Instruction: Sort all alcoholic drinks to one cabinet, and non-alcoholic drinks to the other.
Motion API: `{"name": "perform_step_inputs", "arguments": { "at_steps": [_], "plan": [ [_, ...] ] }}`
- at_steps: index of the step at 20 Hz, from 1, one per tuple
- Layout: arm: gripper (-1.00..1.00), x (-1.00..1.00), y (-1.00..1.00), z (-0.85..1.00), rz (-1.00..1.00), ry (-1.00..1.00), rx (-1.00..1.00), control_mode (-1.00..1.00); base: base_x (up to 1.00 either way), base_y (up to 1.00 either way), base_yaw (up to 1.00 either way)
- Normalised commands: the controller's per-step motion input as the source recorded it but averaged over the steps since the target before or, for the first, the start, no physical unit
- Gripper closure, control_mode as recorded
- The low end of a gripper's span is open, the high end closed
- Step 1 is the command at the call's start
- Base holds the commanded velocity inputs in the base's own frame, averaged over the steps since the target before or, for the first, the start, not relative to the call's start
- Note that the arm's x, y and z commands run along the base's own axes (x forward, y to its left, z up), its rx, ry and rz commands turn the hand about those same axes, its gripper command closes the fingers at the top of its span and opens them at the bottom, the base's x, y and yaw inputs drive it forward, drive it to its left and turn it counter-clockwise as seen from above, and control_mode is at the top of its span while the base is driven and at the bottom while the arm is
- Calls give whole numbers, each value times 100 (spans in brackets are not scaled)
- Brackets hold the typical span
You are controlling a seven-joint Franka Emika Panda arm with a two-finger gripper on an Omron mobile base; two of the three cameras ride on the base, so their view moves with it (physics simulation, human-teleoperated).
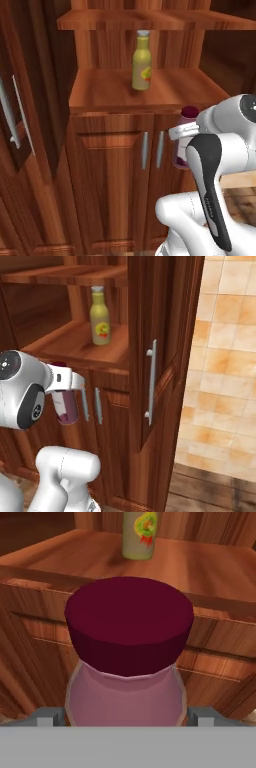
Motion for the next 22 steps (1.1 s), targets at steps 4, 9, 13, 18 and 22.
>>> {"name": "perform_step_inputs", "arguments": {
  "at_steps": [4,9,13,18,22],
  "plan": [
    [100,0,0,0,0,0,0,100,66,18,-18],
    [100,0,0,0,0,0,0,100,12,0,-15],
    [100,0,0,0,0,0,0,100,0,0,-20],
    [100,-2,4,11,-5,-4,0,-100,0,7,-10],
    [100,-1,2,51,-16,-21,0,-100,0,0,0]
  ]
}}
